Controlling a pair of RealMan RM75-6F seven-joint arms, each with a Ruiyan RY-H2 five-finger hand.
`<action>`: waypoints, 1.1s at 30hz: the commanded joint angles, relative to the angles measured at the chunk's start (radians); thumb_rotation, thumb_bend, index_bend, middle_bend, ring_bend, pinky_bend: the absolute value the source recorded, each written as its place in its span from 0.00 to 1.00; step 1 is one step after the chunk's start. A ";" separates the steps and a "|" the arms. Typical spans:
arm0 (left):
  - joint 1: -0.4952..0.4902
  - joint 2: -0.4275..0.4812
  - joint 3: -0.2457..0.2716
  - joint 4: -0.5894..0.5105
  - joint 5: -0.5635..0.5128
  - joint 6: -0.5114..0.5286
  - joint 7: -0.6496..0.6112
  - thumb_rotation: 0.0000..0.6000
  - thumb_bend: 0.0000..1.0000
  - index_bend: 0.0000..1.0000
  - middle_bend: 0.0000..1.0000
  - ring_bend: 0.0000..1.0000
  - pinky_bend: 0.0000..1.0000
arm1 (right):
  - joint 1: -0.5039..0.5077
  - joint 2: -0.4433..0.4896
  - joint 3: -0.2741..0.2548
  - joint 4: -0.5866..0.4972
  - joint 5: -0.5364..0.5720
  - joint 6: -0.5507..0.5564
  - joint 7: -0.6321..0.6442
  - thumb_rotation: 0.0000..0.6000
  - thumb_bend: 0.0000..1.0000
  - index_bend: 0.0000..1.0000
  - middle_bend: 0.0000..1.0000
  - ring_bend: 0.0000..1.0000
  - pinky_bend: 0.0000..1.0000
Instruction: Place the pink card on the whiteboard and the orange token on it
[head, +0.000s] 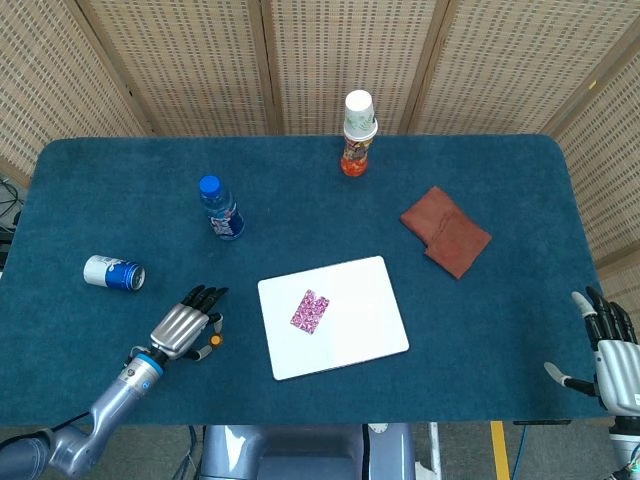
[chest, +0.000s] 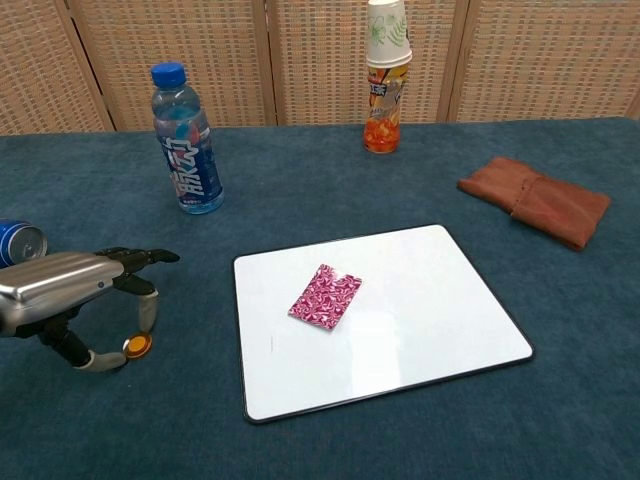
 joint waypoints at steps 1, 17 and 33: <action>0.001 0.004 -0.009 -0.004 0.000 0.001 -0.005 1.00 0.31 0.57 0.00 0.00 0.00 | 0.000 0.000 0.000 0.000 0.000 0.000 0.000 1.00 0.05 0.00 0.00 0.00 0.00; -0.086 0.082 -0.144 -0.182 -0.075 -0.057 0.072 1.00 0.30 0.57 0.00 0.00 0.00 | 0.000 0.001 0.000 0.000 0.000 -0.001 0.001 1.00 0.04 0.00 0.00 0.00 0.00; -0.358 -0.125 -0.295 -0.184 -0.490 -0.202 0.444 1.00 0.30 0.57 0.00 0.00 0.00 | 0.003 0.004 0.002 -0.001 0.007 -0.011 0.015 1.00 0.04 0.00 0.00 0.00 0.00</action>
